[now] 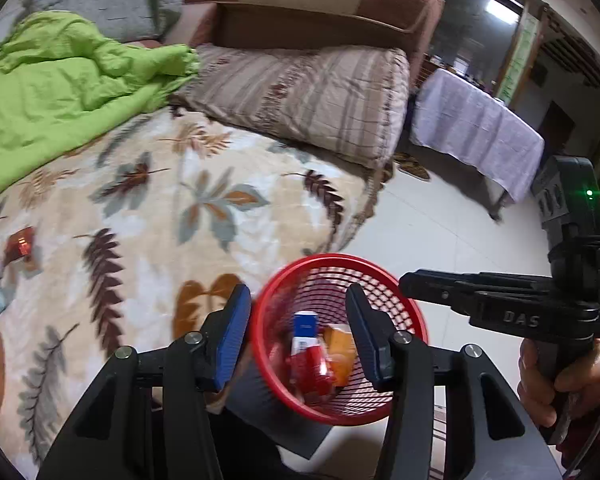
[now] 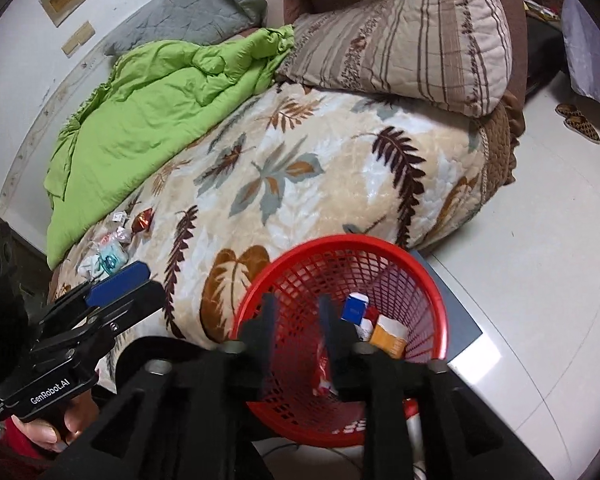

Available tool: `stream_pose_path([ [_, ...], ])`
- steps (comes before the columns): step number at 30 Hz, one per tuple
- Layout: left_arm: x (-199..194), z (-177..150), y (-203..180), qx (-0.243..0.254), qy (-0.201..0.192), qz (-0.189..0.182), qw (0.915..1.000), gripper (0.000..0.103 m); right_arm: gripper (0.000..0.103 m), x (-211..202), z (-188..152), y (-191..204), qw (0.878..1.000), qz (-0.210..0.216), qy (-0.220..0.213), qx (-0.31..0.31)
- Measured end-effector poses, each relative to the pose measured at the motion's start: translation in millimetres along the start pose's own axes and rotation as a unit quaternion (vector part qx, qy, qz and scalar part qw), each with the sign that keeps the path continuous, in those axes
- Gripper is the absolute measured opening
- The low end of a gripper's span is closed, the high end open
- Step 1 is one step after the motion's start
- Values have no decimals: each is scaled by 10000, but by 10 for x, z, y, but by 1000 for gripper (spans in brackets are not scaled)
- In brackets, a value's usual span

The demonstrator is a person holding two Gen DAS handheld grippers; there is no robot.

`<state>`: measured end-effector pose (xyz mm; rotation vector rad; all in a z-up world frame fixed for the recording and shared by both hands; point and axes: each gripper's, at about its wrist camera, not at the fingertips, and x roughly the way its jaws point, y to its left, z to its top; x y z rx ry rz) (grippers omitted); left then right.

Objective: Collect trash
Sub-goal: 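Open both tools over the red wastebasket to drop the packet and box, then move both open tools back over the remaining trash on the bed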

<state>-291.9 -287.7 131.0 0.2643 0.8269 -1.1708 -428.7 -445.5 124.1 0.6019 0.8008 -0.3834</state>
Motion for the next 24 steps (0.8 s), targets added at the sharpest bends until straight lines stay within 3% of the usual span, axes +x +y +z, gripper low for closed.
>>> stream_pose_path([
  [6,-253,-81,359,-294,-183,553,9979,53,45,145,17,292,9995,210,-26,-246],
  [13,-627,-185,947,-926,-409,1129,9884,55,45,405,8,883,9945,628,90,-829],
  [19,-963,-352,1472,-1508,-568,1534,9749,56,46,630,24,1418,9868,950,146,-1306],
  [24,-1301,-541,1912,-1930,-742,1993,9579,57,48,878,51,1871,9782,1211,202,-1675],
])
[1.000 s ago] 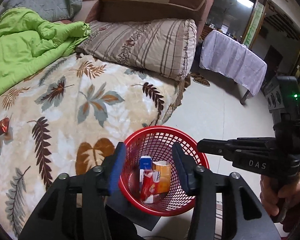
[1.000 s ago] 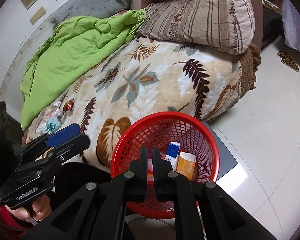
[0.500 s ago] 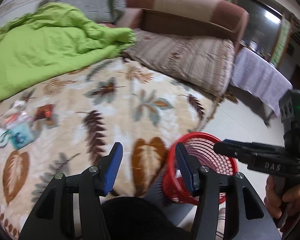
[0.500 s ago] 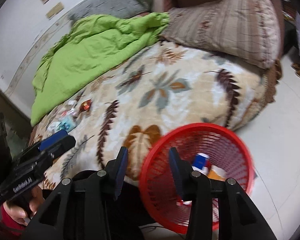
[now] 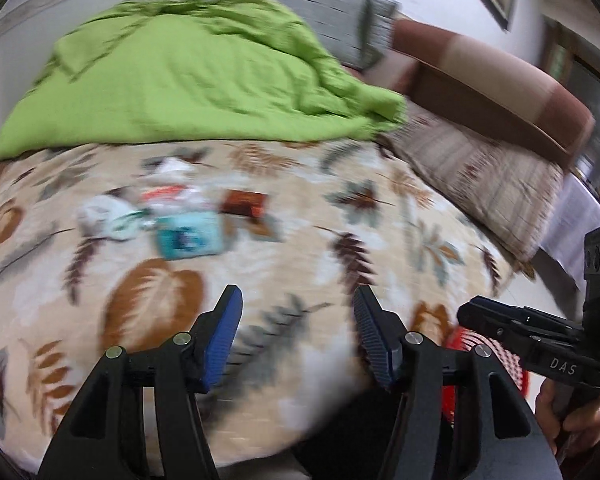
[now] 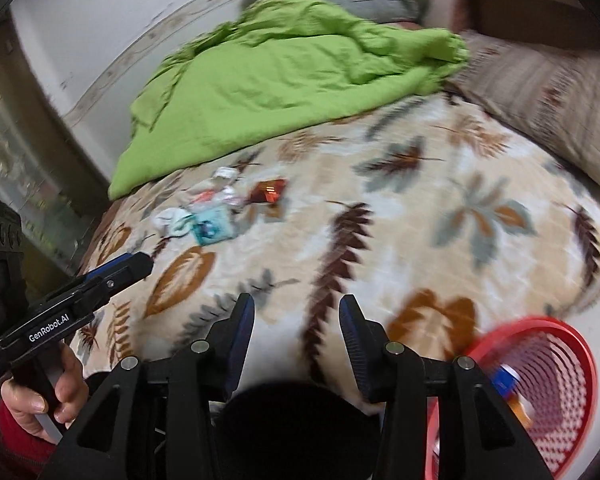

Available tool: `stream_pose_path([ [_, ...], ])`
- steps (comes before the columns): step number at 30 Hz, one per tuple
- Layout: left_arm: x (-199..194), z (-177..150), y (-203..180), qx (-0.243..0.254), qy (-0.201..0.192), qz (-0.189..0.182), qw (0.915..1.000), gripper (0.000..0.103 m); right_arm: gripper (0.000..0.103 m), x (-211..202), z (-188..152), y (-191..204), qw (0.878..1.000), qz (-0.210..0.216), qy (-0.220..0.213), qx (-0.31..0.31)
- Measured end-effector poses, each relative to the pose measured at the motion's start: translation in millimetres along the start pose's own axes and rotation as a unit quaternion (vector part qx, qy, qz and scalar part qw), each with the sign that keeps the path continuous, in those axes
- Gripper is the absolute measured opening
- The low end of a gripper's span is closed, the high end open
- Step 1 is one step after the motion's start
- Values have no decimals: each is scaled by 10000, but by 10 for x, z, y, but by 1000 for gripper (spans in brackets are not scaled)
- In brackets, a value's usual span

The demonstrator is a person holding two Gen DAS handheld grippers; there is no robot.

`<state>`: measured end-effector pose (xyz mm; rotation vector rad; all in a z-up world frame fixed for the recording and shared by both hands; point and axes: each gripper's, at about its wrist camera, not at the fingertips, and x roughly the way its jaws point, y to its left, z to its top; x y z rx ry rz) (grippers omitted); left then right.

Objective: Collect trash
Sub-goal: 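Move both open tools back over the remaining trash on the bed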

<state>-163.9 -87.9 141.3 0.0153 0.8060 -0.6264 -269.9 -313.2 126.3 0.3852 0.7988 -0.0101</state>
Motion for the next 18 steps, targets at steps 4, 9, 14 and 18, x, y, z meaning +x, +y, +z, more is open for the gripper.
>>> stream_pose_path([
  [4,-92,47,537,-420,-101,454,9980,59,49,339,156,258,9996,191,97,-188],
  [9,-74,137,1245,-943,-74,978,9907,61,49,741,286,547,9985,374,230,-321],
  [14,220,305,1751,-1264,112,1255,9839,61,50,911,379,688,9971,495,299,-494],
  [18,550,460,1989,-1337,263,1271,9825,61,54,1012,518,646,9971,427,309,-553],
])
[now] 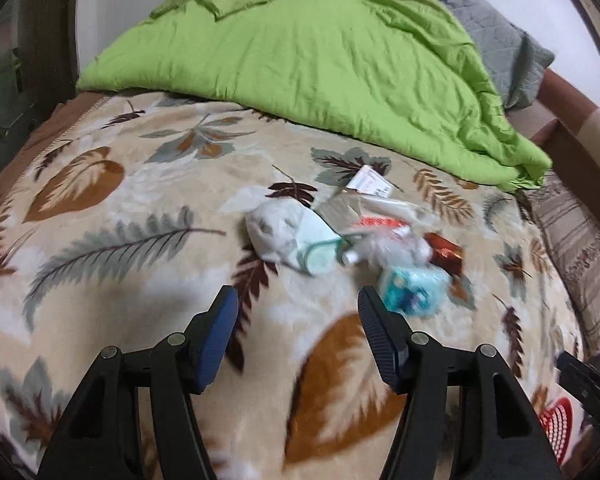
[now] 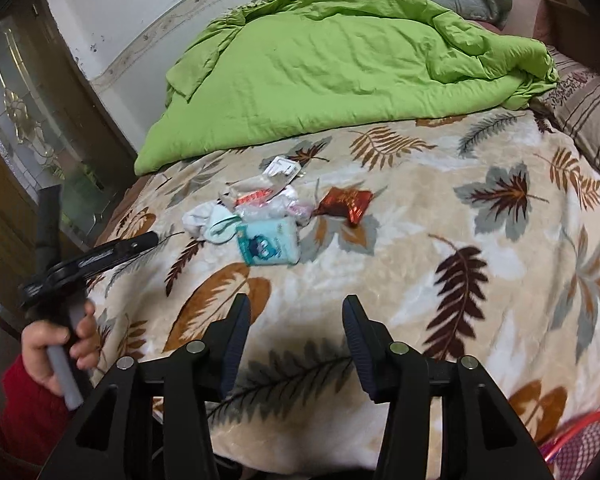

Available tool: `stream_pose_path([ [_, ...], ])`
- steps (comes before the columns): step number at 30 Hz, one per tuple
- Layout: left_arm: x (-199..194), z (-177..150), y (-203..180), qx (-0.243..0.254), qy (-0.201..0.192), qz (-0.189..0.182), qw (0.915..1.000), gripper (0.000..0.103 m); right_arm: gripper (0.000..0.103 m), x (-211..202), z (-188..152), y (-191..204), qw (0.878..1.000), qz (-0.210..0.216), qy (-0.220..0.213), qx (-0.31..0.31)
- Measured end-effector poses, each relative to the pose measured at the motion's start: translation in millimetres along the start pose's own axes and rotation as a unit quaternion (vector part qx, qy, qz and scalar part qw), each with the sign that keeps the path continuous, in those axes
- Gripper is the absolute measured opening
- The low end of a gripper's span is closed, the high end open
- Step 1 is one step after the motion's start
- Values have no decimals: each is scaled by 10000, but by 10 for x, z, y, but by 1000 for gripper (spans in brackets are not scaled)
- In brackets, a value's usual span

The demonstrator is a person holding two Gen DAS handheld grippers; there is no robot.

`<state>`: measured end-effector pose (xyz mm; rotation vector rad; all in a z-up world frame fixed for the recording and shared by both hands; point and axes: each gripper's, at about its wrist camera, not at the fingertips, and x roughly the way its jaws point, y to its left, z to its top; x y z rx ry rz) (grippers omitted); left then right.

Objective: Collect trash
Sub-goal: 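Move both open tools back over the remaining trash on the bed, then grasp the white sock with the left tool while the right tool grasps the brown candy wrapper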

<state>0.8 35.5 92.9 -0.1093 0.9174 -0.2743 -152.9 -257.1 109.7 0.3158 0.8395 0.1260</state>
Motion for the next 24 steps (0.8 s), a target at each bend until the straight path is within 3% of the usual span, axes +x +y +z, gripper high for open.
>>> stream_pose_path([
  [7,759,310,86,-137,329,329,9988,61,55,249,322,-287,9997,-65,-3,224],
  [12,1113,369,94,-286,448,292,9982,61,55,551,554,-452,9994,9,28,351],
  [13,1161,362,89,-279,444,322,9981,56,55,630,602,-471,9995,9,57,315],
  [14,1193,349,93,-280,408,354,9981,39,55,718,653,-488,9996,1,83,283],
  [17,1171,303,112,-315,301,388,9983,29,55,963,818,-520,9999,-31,122,74],
  [24,713,192,152,-524,40,293,9982,28,55,1571,1173,-606,9988,273,402,34],
])
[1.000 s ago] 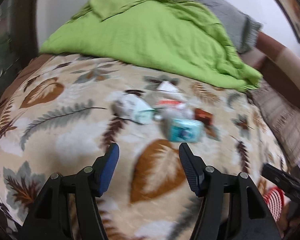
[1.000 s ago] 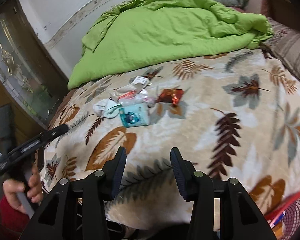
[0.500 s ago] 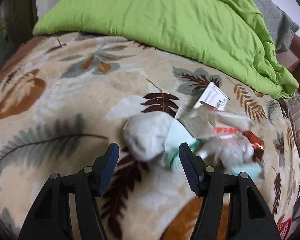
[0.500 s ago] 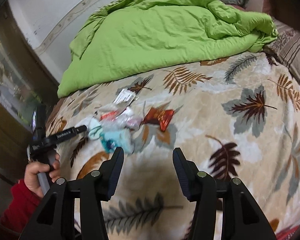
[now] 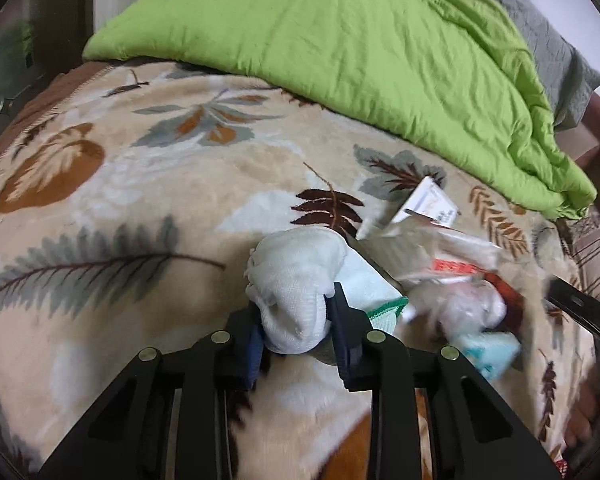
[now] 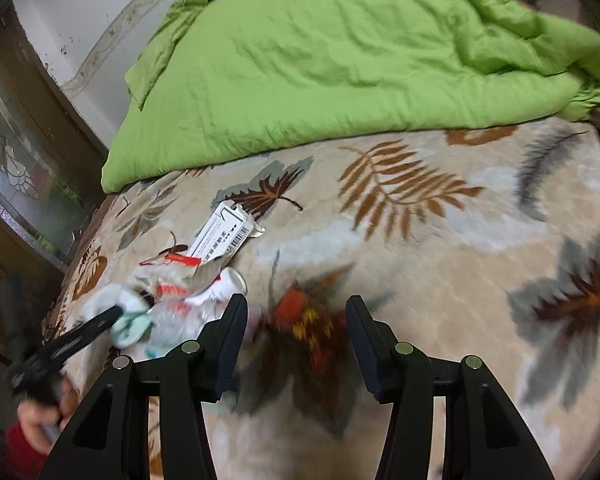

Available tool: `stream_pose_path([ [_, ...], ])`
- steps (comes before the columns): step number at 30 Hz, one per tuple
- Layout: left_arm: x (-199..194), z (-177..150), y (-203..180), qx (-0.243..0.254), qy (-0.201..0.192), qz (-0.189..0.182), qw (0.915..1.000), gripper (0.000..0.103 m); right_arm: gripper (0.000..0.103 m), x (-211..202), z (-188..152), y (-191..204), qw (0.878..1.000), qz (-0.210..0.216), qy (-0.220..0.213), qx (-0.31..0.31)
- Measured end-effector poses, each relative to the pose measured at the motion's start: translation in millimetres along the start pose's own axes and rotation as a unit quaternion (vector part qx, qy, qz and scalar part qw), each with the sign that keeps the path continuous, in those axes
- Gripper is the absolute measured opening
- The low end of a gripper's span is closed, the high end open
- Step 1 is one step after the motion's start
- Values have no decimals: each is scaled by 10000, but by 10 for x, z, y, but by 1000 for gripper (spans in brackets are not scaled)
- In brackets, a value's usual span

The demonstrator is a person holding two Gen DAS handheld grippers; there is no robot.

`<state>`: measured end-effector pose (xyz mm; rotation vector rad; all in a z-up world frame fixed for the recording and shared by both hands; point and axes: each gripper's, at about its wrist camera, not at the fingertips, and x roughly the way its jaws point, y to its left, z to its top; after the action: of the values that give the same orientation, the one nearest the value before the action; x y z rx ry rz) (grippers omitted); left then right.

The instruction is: Collect trash

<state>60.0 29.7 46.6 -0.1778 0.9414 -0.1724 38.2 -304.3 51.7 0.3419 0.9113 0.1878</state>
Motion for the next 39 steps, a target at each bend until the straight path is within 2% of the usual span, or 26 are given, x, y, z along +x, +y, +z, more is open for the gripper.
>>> stream_pose_path([
  [5,-353,-261,-71,67,-166,-41,9998,28,55,333,45,-101,9989,207,423,66],
  [10,-450,-427,-175,255,-287,14,9993,28,55,330,-119,-42,9970,434,636,-88],
  [13,-433,-438,-225,380,-347,65,9987,28,55,360,-212,16,9971,188,675,-303],
  [16,-425,-460,-247,428,-343,48,9985,28,54,438,-243,-23,9973,25,713,-182],
  [18,-438,-472,-272,519,-392,73,9979,28,45,450,-258,-43,9979,-5,651,-67],
  [21,-473,-491,-313,616,-483,109,9969,28,40,388,-303,-2,9985,-187,509,-25],
  [28,-692,-640,-444,883,-713,162,9934,28,39,-210,-611,253,9994,-343,-54,16],
  [34,-950,-933,-554,1119,-890,298,9893,28,39,-759,-1032,587,9977,-463,-436,-213],
  [39,-1094,-1180,-624,1355,-981,440,9849,28,39,-991,-1270,711,9963,-514,-639,-245],
])
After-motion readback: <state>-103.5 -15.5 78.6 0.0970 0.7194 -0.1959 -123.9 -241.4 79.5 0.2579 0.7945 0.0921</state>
